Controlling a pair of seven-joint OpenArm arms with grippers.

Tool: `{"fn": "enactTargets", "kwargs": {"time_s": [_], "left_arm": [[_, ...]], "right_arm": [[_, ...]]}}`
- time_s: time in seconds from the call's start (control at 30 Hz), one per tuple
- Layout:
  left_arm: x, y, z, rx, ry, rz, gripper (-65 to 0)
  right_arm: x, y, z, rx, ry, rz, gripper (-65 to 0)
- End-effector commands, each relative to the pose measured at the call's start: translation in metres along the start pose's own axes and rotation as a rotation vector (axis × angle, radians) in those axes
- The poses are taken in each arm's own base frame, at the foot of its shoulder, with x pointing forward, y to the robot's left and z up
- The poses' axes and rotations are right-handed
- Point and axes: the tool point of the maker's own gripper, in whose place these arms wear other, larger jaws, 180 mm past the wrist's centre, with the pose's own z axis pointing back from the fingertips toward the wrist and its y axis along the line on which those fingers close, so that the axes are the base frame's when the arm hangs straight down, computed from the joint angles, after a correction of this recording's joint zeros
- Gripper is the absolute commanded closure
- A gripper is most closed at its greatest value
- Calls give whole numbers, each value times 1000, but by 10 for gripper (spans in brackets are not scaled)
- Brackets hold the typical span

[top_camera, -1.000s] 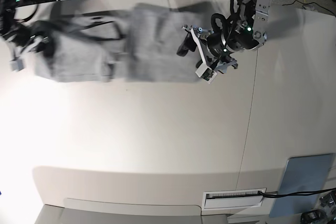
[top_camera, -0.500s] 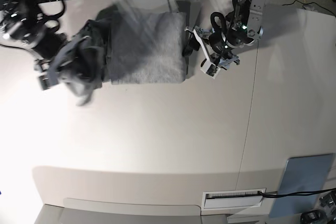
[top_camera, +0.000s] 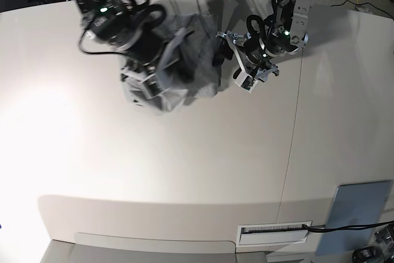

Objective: Fold the T-shirt properly
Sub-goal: 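Grasp the other strip end with the right gripper and fold it over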

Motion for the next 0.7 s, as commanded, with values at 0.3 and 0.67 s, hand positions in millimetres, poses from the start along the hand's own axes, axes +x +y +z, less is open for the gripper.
{"fn": "enactTargets", "kwargs": {"time_s": [0.3, 0.67], "left_arm": [[-13, -7, 1, -33, 59, -31, -412], [-5, 14, 15, 29, 50, -73, -412]], "right_arm": [[18, 35, -3, 59, -107, 132, -187], [33, 59, 7, 195, -178, 100, -280]]}}
